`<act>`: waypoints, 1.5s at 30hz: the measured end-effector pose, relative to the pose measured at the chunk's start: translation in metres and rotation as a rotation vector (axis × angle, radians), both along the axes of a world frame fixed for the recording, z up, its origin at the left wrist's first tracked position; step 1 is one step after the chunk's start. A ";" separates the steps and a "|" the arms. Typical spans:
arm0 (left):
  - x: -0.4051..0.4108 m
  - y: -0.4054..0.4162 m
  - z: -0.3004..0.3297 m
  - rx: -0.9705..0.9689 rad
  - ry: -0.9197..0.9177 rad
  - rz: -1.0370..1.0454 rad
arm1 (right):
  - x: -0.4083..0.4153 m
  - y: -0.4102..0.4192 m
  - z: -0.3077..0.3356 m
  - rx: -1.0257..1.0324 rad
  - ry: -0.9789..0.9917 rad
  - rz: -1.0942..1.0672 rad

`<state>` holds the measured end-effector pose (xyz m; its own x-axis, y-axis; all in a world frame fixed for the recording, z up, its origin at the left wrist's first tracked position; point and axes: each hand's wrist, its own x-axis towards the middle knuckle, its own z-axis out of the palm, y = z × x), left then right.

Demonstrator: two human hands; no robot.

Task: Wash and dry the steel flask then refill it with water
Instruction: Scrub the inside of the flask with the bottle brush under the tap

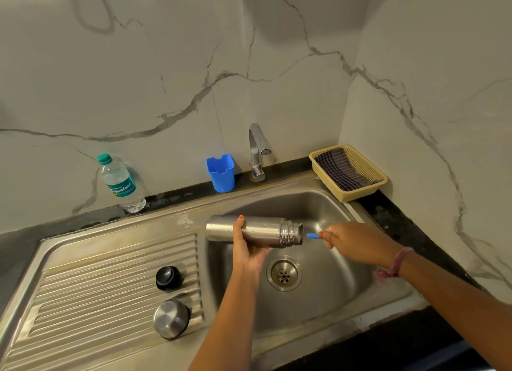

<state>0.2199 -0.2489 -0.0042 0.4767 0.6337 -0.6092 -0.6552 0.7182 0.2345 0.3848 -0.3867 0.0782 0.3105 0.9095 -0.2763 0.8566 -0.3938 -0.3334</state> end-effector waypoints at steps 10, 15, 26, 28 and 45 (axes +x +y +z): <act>-0.005 0.010 -0.003 0.065 0.081 0.024 | 0.020 -0.011 0.007 -0.220 0.790 -0.349; 0.002 0.008 -0.002 0.021 0.079 -0.023 | 0.011 -0.002 -0.008 -0.027 0.210 -0.083; 0.001 0.008 -0.009 -0.094 0.065 0.025 | 0.043 -0.014 -0.031 0.641 -0.757 0.519; 0.003 0.005 -0.009 -0.104 0.049 0.041 | 0.043 -0.010 -0.034 0.580 -0.719 0.481; 0.001 0.001 -0.014 -0.016 0.061 -0.003 | 0.007 0.014 -0.011 -0.028 0.382 -0.135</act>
<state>0.2210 -0.2478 -0.0180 0.4397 0.6224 -0.6475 -0.6381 0.7238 0.2625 0.3917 -0.3729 0.0672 0.2973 0.8581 -0.4187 0.6132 -0.5077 -0.6052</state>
